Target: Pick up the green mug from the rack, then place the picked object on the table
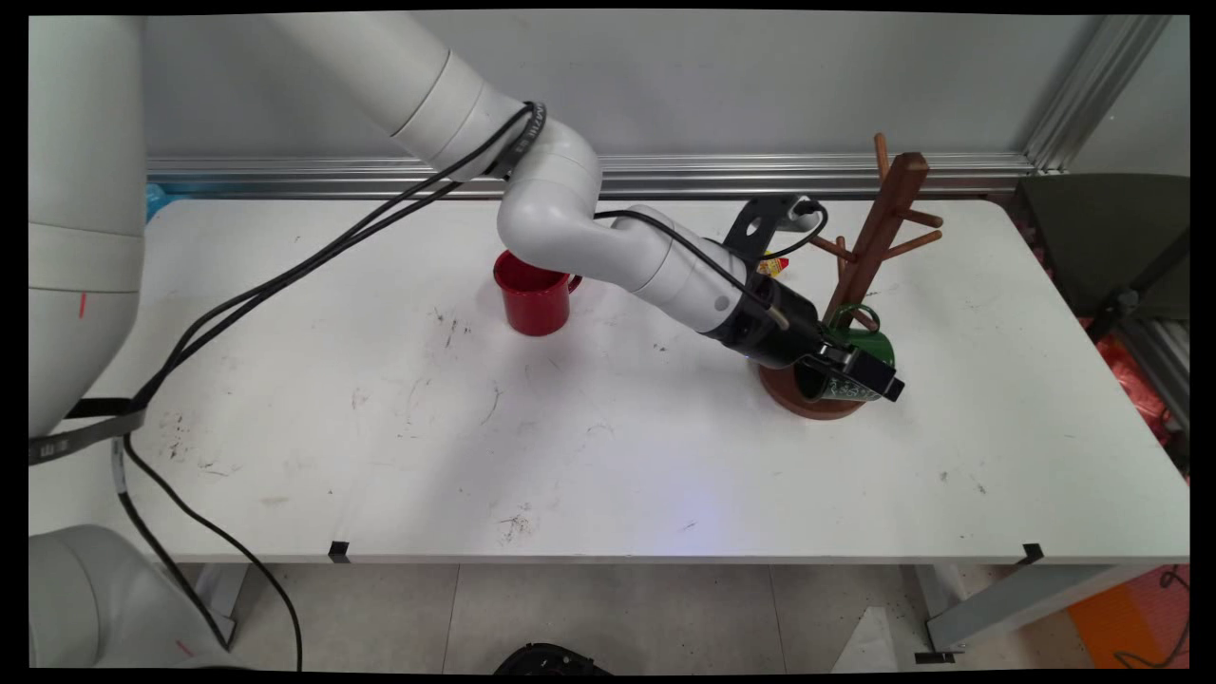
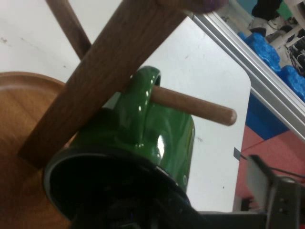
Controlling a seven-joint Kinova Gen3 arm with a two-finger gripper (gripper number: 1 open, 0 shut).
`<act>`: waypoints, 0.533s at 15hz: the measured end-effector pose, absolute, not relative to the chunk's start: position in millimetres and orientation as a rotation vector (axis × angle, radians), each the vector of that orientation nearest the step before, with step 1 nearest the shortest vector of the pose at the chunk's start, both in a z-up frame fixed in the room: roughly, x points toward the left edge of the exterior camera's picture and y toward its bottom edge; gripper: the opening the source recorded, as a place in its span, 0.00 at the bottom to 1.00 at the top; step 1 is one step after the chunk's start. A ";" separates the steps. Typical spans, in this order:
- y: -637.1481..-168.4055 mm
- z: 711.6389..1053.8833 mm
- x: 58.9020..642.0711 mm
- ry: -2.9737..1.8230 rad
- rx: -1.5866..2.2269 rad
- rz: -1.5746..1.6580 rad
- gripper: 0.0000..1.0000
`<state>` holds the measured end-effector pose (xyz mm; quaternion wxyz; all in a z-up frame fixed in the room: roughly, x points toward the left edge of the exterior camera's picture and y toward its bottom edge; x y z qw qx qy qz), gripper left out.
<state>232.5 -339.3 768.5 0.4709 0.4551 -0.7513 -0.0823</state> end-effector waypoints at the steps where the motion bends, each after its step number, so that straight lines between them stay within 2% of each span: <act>1: -339.8 768.0 231.9 -1.838 1.115 -0.201 0.00; 8: -337.8 768.8 229.8 -1.825 1.122 -0.201 0.00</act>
